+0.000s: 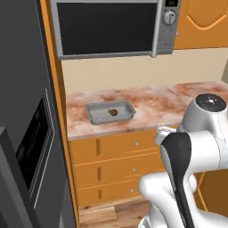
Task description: Pick the apple and pear from the fridge and place them inside the tupperware on the counter.
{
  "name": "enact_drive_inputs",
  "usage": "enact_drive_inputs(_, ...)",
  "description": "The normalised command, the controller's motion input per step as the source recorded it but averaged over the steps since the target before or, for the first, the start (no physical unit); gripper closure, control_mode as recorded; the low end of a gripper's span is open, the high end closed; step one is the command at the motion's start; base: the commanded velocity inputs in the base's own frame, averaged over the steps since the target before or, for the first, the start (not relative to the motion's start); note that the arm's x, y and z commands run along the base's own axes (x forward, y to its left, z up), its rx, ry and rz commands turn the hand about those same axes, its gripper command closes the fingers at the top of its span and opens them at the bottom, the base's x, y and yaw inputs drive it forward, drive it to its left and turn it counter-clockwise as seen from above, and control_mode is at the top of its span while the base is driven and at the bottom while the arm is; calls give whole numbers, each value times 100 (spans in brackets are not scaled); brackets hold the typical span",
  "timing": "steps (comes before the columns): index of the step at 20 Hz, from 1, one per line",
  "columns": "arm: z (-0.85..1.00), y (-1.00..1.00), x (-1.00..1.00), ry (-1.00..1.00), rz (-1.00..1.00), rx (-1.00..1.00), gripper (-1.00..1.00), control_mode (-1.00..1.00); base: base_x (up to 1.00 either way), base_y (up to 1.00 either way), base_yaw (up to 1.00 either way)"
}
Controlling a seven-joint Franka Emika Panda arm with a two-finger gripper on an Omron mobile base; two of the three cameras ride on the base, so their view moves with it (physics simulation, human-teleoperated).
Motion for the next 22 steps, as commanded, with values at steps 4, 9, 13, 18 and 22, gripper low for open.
enact_drive_inputs(4, 0, 0, 0, 0, 0, 0, -100, 100, -100, 4, 0)
enact_drive_inputs(9, 0, 0, 0, 0, 0, 0, -100, 100, -100, 24, 6)
enact_drive_inputs(13, 0, 0, 0, 0, 0, 0, -100, 100, -97, 40, 25)
enact_drive_inputs(18, 0, 0, 0, 0, 0, 0, -100, 100, -80, 66, 38)
enact_drive_inputs(22, 0, 0, 0, 0, 0, 0, -100, 100, -75, 79, 41)
